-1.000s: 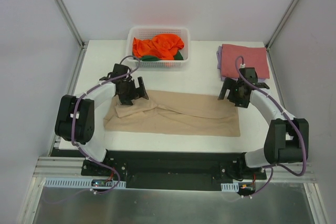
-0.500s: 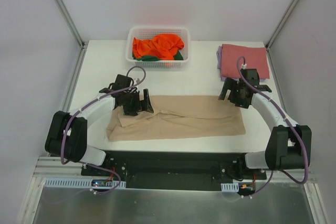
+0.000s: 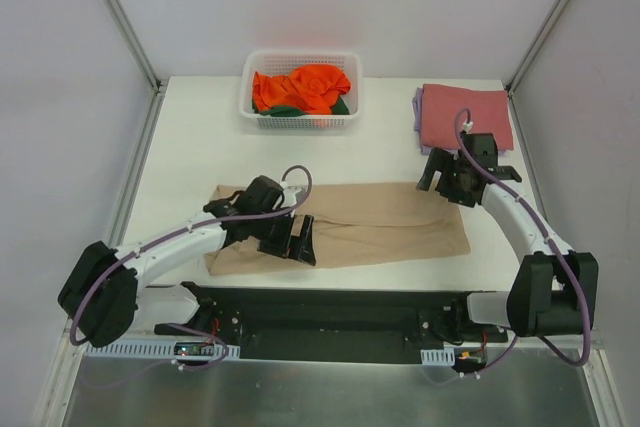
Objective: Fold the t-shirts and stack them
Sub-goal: Fold the other side of the tshirt into a rectangle
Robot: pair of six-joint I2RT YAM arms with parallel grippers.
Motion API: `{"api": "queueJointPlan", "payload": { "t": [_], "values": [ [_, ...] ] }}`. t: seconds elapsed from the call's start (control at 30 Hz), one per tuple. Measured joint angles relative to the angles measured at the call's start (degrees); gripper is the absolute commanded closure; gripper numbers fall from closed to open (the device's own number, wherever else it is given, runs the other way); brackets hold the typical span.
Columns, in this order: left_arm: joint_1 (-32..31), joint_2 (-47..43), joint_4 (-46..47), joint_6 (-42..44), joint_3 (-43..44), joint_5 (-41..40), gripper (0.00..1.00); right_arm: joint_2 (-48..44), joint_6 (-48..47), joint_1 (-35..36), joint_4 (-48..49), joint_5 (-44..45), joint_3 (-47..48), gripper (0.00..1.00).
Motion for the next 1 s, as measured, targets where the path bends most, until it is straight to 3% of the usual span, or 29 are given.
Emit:
{"api": "queueJointPlan", "payload": {
  "t": [0.1, 0.3, 0.5, 0.6, 0.73, 1.0],
  "values": [
    [-3.3, -3.8, -0.9, -1.6, -0.5, -0.3, 0.01, -0.6, 0.0, 0.0, 0.0, 0.2, -0.1, 0.04],
    [-3.7, -10.0, -2.9, -2.4, 0.7, -4.9, 0.01, -0.8, -0.3, 0.0, 0.0, 0.5, -0.2, 0.04],
    [-3.3, -12.7, -3.1, -2.7, 7.2, -17.9, 0.01, -0.9, -0.7, 0.0, 0.0, 0.4, -0.2, 0.04],
    [0.5, -10.0, -2.9, -3.5, 8.8, -22.9, 0.01, -0.9, -0.9, 0.0, 0.0, 0.1, -0.2, 0.04],
    [8.4, -1.8, -2.9, -4.2, 9.0, -23.7, 0.01, -1.0, -1.3, 0.0, 0.0, -0.1, -0.3, 0.04],
    [9.1, 6.6, -2.0, -4.1, 7.4, -19.8, 0.01, -1.2, -1.9, 0.0, 0.0, -0.5, -0.7, 0.04]
  ]
}}
